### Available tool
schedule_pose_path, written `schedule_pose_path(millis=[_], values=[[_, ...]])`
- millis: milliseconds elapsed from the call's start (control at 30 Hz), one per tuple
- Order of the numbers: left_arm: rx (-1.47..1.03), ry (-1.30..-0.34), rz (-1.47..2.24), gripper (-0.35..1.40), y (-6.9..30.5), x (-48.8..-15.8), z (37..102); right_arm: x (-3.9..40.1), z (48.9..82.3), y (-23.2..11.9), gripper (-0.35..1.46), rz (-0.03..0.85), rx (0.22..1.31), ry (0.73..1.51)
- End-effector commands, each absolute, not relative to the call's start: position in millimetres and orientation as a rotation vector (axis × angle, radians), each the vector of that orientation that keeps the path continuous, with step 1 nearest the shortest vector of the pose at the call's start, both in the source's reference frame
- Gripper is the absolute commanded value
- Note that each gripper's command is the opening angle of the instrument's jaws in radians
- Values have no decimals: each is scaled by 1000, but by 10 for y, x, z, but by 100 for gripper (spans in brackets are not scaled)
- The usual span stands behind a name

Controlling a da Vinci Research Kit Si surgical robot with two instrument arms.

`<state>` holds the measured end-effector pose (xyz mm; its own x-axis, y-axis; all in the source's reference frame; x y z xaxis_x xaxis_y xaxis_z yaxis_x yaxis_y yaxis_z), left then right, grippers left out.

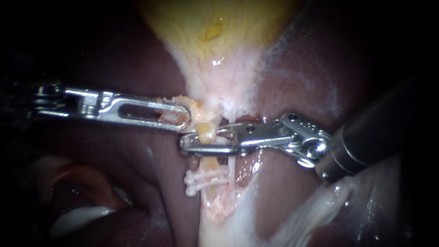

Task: Clipping third clip left tube

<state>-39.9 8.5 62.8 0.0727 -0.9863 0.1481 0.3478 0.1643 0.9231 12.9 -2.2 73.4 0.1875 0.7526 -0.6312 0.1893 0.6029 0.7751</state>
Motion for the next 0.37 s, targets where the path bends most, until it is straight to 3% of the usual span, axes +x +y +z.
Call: schedule_pose_path(millis=[33, 367], values=[[852, -982, -1210, -35, 85, -399, 628, 128, 734, -22, -35, 478, 884, 1359], [852, -982, -1210, -35, 85, -398, 629, 128, 734, -22, -35, 478, 884, 1359]])
